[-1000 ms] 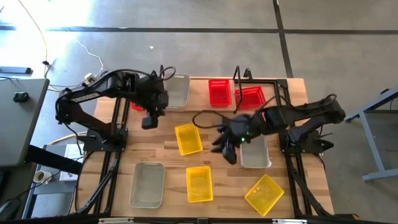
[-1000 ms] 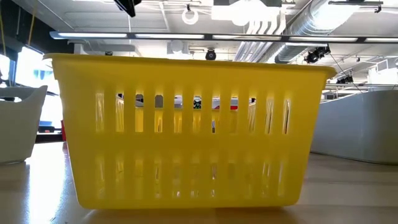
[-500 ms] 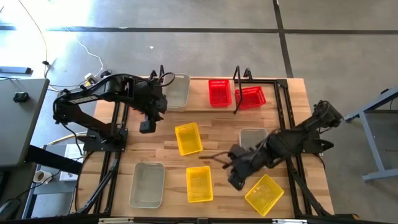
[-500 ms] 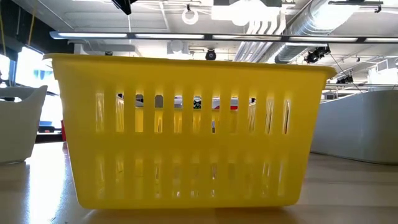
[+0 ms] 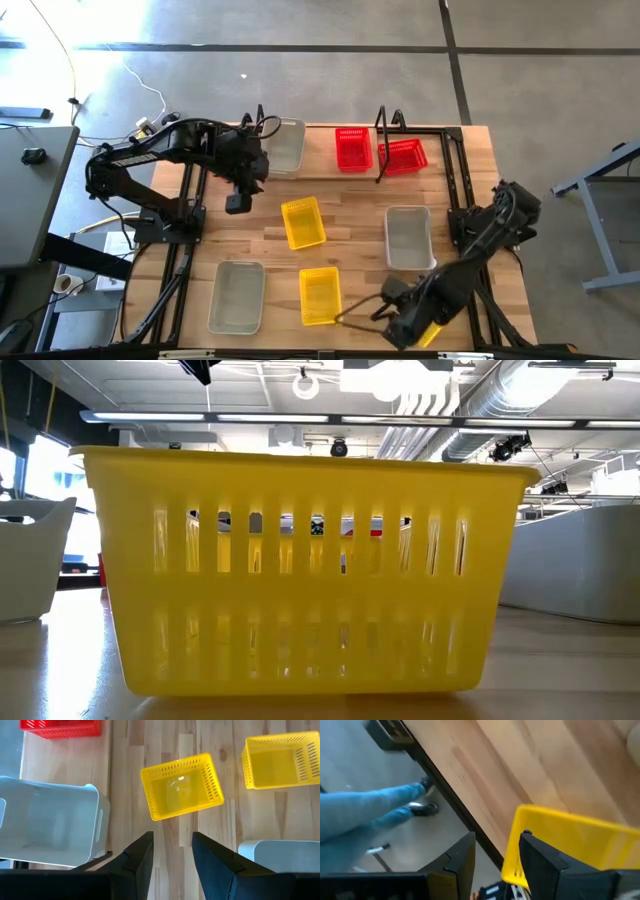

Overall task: Stack baskets on shelf by color
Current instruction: Put the bottom right yellow bin on the shelf, then stack the top gray bin on the gray bin on the shelf

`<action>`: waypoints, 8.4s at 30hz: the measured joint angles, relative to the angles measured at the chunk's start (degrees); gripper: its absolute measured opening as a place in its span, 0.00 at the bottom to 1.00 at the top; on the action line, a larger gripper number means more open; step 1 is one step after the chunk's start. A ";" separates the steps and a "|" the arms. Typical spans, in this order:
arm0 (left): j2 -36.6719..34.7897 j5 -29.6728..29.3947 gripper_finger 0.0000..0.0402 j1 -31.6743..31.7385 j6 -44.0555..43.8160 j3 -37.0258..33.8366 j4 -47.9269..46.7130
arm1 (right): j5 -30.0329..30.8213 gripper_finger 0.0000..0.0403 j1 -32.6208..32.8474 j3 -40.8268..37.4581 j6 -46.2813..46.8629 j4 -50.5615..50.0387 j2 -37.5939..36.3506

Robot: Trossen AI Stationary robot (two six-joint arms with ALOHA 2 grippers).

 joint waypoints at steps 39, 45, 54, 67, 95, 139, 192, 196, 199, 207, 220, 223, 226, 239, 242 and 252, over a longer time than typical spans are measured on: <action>0.04 -2.37 0.31 0.02 -2.79 0.02 -0.06 | -7.82 0.02 6.39 1.41 10.32 1.71 17.12; 0.04 -2.40 0.31 0.02 -3.46 0.02 -0.04 | -8.16 0.01 6.00 8.68 9.94 0.48 17.08; 0.04 -2.40 0.31 0.02 -3.86 0.02 -0.06 | 1.13 0.00 3.90 25.60 6.49 -12.52 17.03; 0.04 -2.41 0.31 0.02 -4.28 0.04 -0.04 | 14.78 0.00 -7.10 42.49 -17.91 -28.60 16.97; 0.04 -12.52 0.31 0.09 -1.28 0.04 0.07 | 23.98 0.00 -43.15 42.49 -85.95 -18.21 16.03; 0.04 -16.08 0.31 0.09 -1.86 0.04 0.07 | 9.00 0.00 -62.80 20.28 -98.76 -2.75 16.05; 0.02 -17.41 0.31 0.09 -2.77 0.04 0.06 | 10.86 0.00 -61.47 20.39 -100.29 1.65 23.09; 0.02 -17.41 0.31 0.09 -2.77 0.04 0.04 | 10.26 0.04 -61.54 20.39 -100.48 1.36 23.09; 0.02 -17.41 0.31 0.09 -2.77 0.04 0.04 | 10.38 0.11 -61.54 20.39 -100.46 1.49 23.09; 0.02 -17.39 0.31 0.09 -2.76 0.04 0.04 | 10.72 0.24 -61.54 20.39 -98.06 1.02 22.67; 0.02 -17.37 0.31 0.09 -2.76 0.04 0.01 | 8.62 0.24 -61.26 28.59 -89.97 -7.81 22.06; -0.21 -17.35 0.31 0.09 -2.75 0.04 0.00 | 8.62 0.24 -60.86 30.31 -87.74 -10.36 21.73; -0.56 -17.16 0.31 0.04 -2.76 0.04 -0.02 | 9.12 0.24 -60.03 30.60 -85.76 -11.06 20.68; -0.79 -14.96 0.31 -0.07 -1.27 0.04 -0.20 | 16.52 0.24 -52.33 28.40 -74.11 -22.06 16.82; -0.79 -14.33 0.31 -0.04 -1.24 0.04 -0.20 | 19.26 0.24 -49.89 26.23 -70.44 -23.93 14.88; -0.76 -12.83 0.31 -0.07 -1.25 0.04 -0.15 | 21.60 0.24 -42.88 7.39 -52.01 -24.34 0.97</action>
